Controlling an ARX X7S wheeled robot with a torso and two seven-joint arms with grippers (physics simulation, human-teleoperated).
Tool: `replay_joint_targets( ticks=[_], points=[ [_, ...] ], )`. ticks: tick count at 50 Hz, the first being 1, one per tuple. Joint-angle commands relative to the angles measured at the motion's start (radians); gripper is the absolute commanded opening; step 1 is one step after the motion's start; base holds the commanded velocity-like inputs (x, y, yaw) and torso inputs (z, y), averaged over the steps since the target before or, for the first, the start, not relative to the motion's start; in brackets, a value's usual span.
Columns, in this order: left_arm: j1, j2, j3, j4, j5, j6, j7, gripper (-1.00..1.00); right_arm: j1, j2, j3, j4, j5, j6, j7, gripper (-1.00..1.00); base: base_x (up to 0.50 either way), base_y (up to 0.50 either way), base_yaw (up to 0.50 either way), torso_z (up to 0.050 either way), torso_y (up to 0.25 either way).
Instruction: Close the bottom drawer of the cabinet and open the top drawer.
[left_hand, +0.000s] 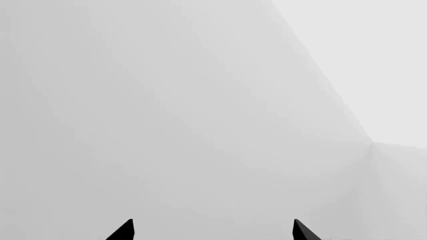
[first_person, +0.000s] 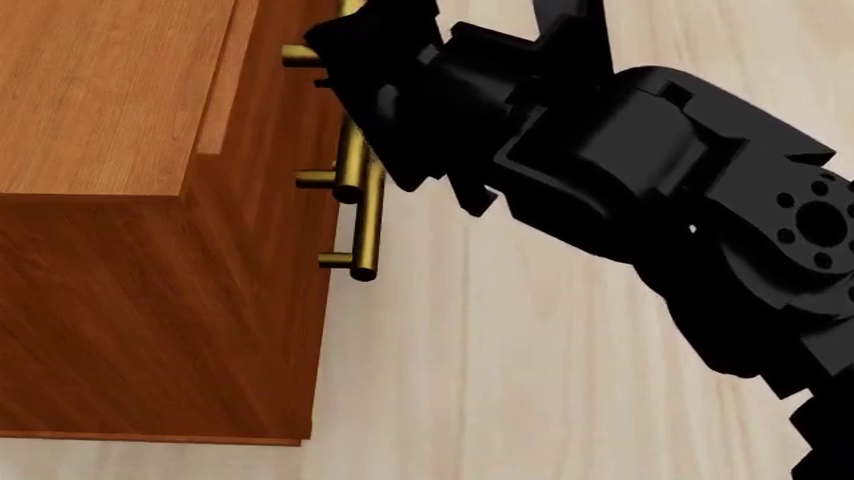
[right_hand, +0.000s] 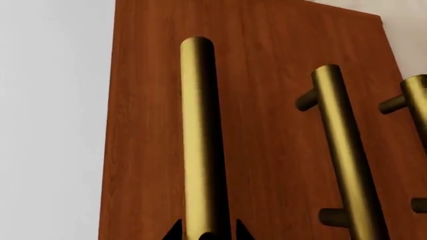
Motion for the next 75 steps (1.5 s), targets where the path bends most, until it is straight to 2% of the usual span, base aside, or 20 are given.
replay_joint_targets(
  ticks=[1, 43, 63, 64, 75],
  points=[
    [0.0, -0.002, 0.002, 0.0, 0.003, 0.0, -0.002, 1.0, -0.014, 0.035, 0.012, -0.067, -0.026, -0.031, 0.015, -1.0, 0.0, 0.0, 0.0, 0.0, 0.0],
    [0.0, -0.014, 0.007, 0.0, 0.007, -0.006, -0.01, 1.0, -0.076, 0.203, 0.119, -0.285, -0.028, -0.203, 0.063, -1.0, 0.0, 0.0, 0.0, 0.0, 0.003],
    [0.0, -0.011, 0.009, 0.0, 0.01, -0.005, -0.01, 1.0, -0.09, 0.206, 0.13, -0.302, -0.036, -0.215, 0.055, -1.0, 0.0, 0.0, 0.0, 0.001, 0.005],
    [0.0, -0.012, 0.008, 0.0, 0.006, -0.005, -0.008, 1.0, -0.092, 0.202, 0.131, -0.293, -0.031, -0.205, 0.044, 1.0, 0.0, 0.0, 0.0, 0.0, 0.0],
    [0.0, -0.008, 0.011, 0.0, 0.01, -0.001, -0.008, 1.0, -0.093, 0.212, 0.132, -0.299, -0.038, -0.221, 0.068, 1.0, 0.0, 0.0, 0.0, 0.0, 0.0]
  ],
)
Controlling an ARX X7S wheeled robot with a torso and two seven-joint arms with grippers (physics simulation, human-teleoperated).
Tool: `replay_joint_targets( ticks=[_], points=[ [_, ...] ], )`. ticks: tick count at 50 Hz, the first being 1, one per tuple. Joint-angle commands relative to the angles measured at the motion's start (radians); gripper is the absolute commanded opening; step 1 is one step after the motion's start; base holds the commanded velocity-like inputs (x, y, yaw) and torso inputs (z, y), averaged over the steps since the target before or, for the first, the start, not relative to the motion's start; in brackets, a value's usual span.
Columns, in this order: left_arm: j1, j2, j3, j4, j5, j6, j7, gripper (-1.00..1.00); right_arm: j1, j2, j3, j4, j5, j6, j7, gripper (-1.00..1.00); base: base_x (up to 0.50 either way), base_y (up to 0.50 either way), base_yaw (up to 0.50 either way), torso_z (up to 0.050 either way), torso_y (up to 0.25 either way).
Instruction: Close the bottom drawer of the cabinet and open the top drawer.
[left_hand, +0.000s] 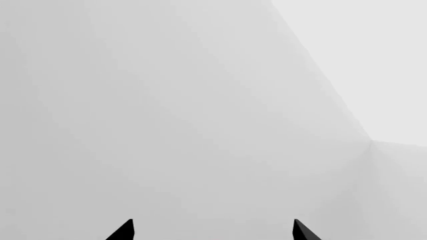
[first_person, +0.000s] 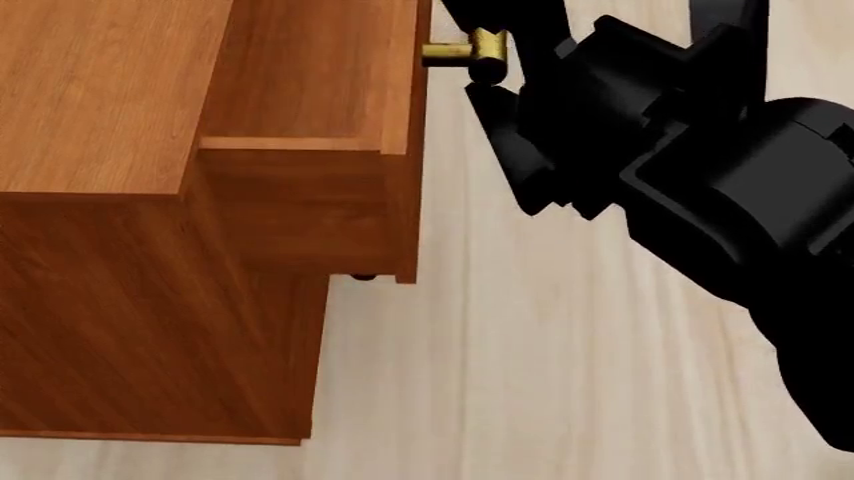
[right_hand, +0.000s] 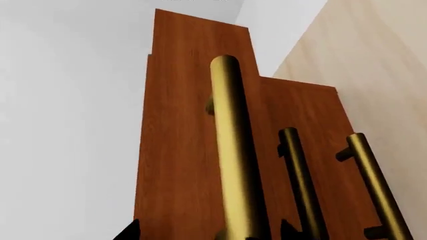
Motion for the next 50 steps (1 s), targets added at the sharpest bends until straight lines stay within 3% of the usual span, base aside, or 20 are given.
replay_joint_targets(
  ticks=[1, 29, 50],
  points=[
    [0.0, 0.007, -0.001, 0.0, -0.001, 0.002, 0.005, 1.0, 0.002, 0.006, 0.014, -0.021, 0.007, -0.022, -0.005, 1.0, 0.0, 0.0, 0.0, 0.0, 0.0],
    [0.0, 0.019, -0.011, 0.0, -0.01, 0.003, 0.01, 1.0, -0.03, 0.004, 0.013, -0.003, 0.008, -0.079, 0.04, 1.0, 0.0, 0.0, 0.0, 0.0, 0.0],
    [0.0, 0.013, -0.01, 0.0, -0.012, 0.002, 0.009, 1.0, -0.029, 0.126, 0.046, -0.123, -0.074, -0.197, 0.129, 1.0, 0.0, 0.0, 0.0, 0.0, 0.0]
  ],
)
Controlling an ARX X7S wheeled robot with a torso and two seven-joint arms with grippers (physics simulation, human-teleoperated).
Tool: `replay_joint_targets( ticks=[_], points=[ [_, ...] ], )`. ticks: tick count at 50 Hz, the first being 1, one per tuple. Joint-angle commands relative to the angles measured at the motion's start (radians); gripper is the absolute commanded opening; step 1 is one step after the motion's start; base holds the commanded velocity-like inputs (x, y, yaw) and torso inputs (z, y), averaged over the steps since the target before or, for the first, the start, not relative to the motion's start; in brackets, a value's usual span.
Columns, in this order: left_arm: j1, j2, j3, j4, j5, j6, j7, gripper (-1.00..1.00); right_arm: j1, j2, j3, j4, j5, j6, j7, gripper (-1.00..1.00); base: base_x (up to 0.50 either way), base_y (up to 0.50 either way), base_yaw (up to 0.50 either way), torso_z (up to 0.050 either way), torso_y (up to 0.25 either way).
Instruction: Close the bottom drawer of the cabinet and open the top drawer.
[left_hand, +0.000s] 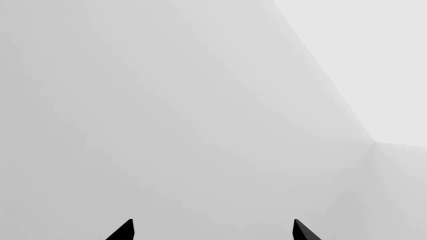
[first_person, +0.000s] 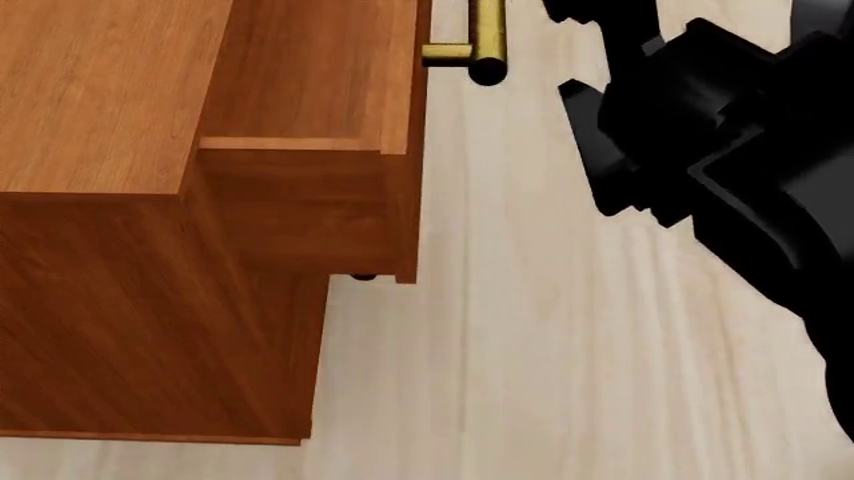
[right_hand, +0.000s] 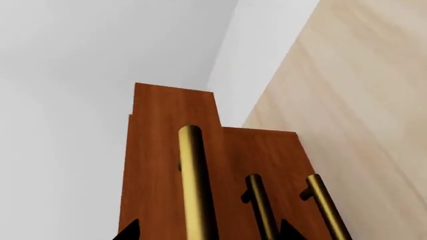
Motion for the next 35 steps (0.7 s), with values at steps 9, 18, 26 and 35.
replay_joint_targets(
  ticks=[9, 18, 26, 35],
  points=[
    [0.0, 0.008, -0.002, 0.0, -0.002, 0.002, 0.007, 1.0, 0.155, 0.041, -0.046, -0.031, -0.155, 0.029, 0.166, 1.0, 0.0, 0.0, 0.0, 0.0, 0.0],
    [0.0, 0.009, 0.002, 0.0, 0.001, 0.005, 0.008, 1.0, 0.314, 0.006, -0.113, -0.036, -0.265, 0.164, 0.257, 1.0, 0.0, 0.0, 0.0, 0.0, 0.0],
    [0.0, -0.004, 0.001, 0.0, 0.0, -0.003, -0.001, 1.0, 0.446, -0.03, -0.18, -0.056, -0.366, 0.291, 0.34, 1.0, 0.0, 0.0, 0.0, 0.0, 0.0],
    [0.0, 0.006, 0.003, 0.0, 0.003, 0.001, 0.007, 1.0, 0.569, -0.107, -0.268, -0.054, -0.452, 0.448, 0.405, 1.0, 0.0, 0.0, 0.0, 0.0, 0.0]
  ],
)
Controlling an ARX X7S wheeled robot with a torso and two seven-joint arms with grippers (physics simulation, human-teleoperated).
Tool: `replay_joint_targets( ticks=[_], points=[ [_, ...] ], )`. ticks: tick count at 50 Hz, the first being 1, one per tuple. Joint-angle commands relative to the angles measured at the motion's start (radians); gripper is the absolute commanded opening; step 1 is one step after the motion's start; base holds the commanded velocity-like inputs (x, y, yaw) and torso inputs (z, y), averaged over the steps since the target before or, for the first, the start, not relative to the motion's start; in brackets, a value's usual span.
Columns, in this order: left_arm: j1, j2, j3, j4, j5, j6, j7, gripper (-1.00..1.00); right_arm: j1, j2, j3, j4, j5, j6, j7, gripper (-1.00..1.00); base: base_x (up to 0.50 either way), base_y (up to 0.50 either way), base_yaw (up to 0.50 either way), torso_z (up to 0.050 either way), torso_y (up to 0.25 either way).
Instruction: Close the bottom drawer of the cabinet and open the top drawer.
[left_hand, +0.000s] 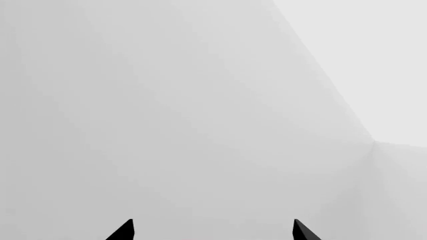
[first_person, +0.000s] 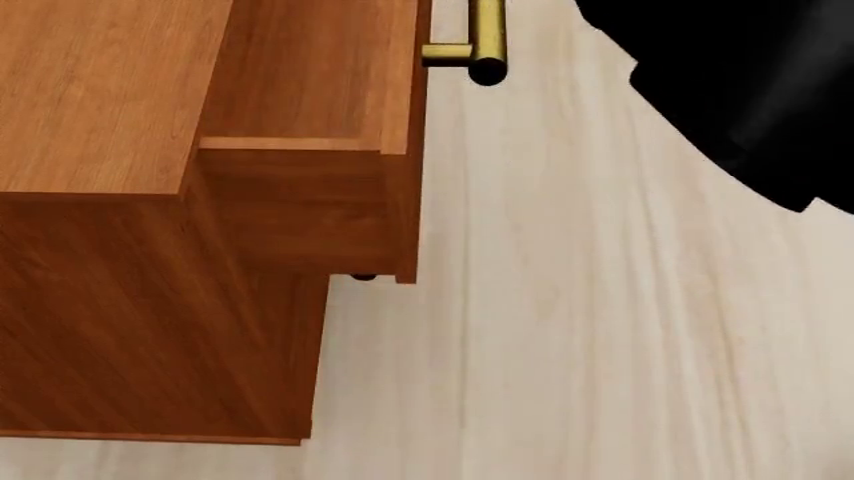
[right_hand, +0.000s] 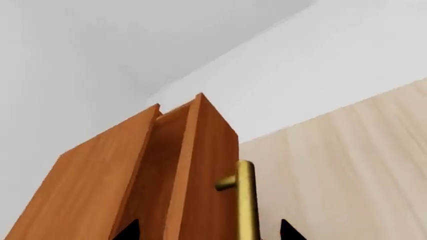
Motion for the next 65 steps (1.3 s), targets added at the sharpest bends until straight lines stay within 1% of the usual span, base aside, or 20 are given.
replay_joint_targets(
  ticks=[1, 4, 8, 11, 13, 15, 16, 17, 25, 29, 35, 37, 53, 59, 65],
  points=[
    [0.0, 0.0, 0.001, 0.0, 0.001, 0.0, 0.001, 1.0, 0.155, -0.084, -0.099, 0.005, -0.1, 0.181, 0.08, 1.0, 0.0, 0.0, 0.0, 0.0, 0.0],
    [0.0, -0.011, 0.002, 0.0, 0.0, -0.004, -0.007, 1.0, 0.169, -0.111, -0.107, 0.024, -0.093, 0.201, 0.076, 1.0, 0.0, 0.0, 0.0, 0.0, 0.0],
    [0.0, 0.006, -0.002, 0.0, -0.002, 0.002, 0.006, 1.0, 0.196, -0.152, -0.128, 0.059, -0.103, 0.234, 0.08, 1.0, 0.0, 0.0, 0.0, 0.0, 0.0],
    [0.0, 0.0, -0.002, 0.0, -0.002, -0.001, 0.0, 1.0, 0.198, -0.174, -0.128, 0.091, -0.068, 0.251, 0.06, 1.0, 0.0, 0.0, 0.0, 0.0, 0.0],
    [0.0, -0.004, -0.001, 0.0, -0.002, -0.001, -0.003, 1.0, 0.189, -0.187, -0.114, 0.121, -0.007, 0.266, 0.023, 1.0, 0.0, 0.0, 0.0, 0.0, 0.0],
    [0.0, -0.003, -0.003, 0.0, -0.004, -0.002, -0.001, 1.0, 0.199, -0.195, -0.122, 0.138, -0.036, 0.265, 0.028, 1.0, 0.0, 0.0, 0.0, 0.0, 0.0],
    [0.0, 0.0, -0.002, 0.0, -0.002, -0.001, 0.001, 1.0, 0.197, -0.199, -0.12, 0.149, -0.014, 0.274, 0.019, 1.0, 0.0, 0.0, 0.0, 0.0, 0.0],
    [0.0, -0.001, -0.003, 0.0, -0.004, -0.001, 0.001, 1.0, 0.203, -0.203, -0.13, 0.161, -0.036, 0.278, 0.021, 1.0, 0.0, 0.0, 0.0, 0.0, 0.0],
    [0.0, -0.005, -0.003, 0.0, -0.003, -0.002, -0.003, 1.0, 0.206, -0.239, -0.159, 0.266, -0.034, 0.312, 0.001, 1.0, 0.0, 0.0, 0.0, 0.0, 0.0],
    [0.0, 0.002, -0.005, 0.0, -0.005, -0.001, 0.002, 1.0, 0.198, -0.263, -0.174, 0.331, -0.01, 0.338, -0.015, 1.0, 0.0, 0.0, 0.0, 0.0, 0.0],
    [0.0, -0.012, -0.002, 0.0, -0.006, -0.008, -0.012, 1.0, 0.18, -0.301, -0.212, 0.417, 0.004, 0.383, -0.022, 1.0, 0.0, 0.0, 0.0, 0.0, 0.0],
    [0.0, 0.001, -0.006, 0.0, -0.008, -0.003, 0.0, 1.0, 0.174, -0.307, -0.222, 0.423, -0.006, 0.386, -0.02, 1.0, 0.0, 0.0, 0.0, 0.0, 0.0],
    [0.0, -0.008, -0.009, 0.0, -0.012, -0.006, -0.006, 1.0, 0.146, -0.327, -0.272, 0.461, -0.002, 0.434, 0.01, 1.0, 0.0, 0.0, 0.0, 0.0, 0.0],
    [0.0, 0.014, -0.014, 0.0, -0.019, 0.0, 0.011, 1.0, 0.125, -0.319, -0.315, 0.52, -0.013, 0.436, 0.078, 1.0, 0.0, 0.0, 0.0, 0.0, -0.004],
    [0.0, 0.019, -0.017, 0.0, -0.021, 0.001, 0.014, 1.0, 0.135, -0.311, -0.366, 0.594, -0.025, 0.489, 0.123, 1.0, 0.0, 0.0, 0.0, 0.0, -0.011]
  ],
)
